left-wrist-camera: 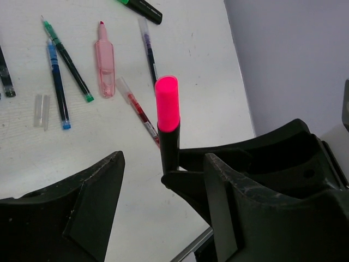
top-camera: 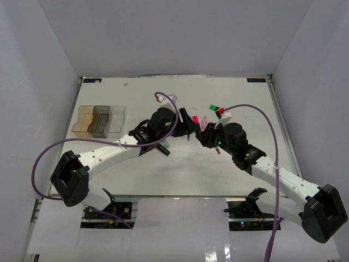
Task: Sort the stationery into containers
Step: Pick up the pen from the center of the board.
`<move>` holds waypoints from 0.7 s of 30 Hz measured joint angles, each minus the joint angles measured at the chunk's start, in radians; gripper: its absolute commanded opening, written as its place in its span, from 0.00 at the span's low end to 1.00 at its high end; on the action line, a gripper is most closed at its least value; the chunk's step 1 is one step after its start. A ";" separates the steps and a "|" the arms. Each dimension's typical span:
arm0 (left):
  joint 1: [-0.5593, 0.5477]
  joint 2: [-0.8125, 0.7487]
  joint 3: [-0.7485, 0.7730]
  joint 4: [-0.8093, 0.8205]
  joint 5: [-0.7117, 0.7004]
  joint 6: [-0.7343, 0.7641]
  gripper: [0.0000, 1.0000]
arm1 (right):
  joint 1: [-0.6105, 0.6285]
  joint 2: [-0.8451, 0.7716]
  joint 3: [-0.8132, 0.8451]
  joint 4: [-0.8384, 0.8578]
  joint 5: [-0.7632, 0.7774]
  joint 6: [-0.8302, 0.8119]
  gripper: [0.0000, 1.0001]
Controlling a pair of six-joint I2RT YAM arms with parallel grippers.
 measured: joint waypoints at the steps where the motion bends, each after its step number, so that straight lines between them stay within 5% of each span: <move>1: -0.001 0.010 0.001 0.010 -0.009 -0.002 0.67 | 0.000 -0.002 -0.001 0.002 -0.005 0.003 0.21; 12: -0.003 0.105 0.033 0.084 -0.040 -0.019 0.56 | 0.009 -0.016 -0.019 0.061 -0.049 0.029 0.22; 21: -0.009 0.132 0.036 0.118 -0.033 -0.026 0.23 | 0.011 -0.016 -0.040 0.080 -0.065 0.037 0.29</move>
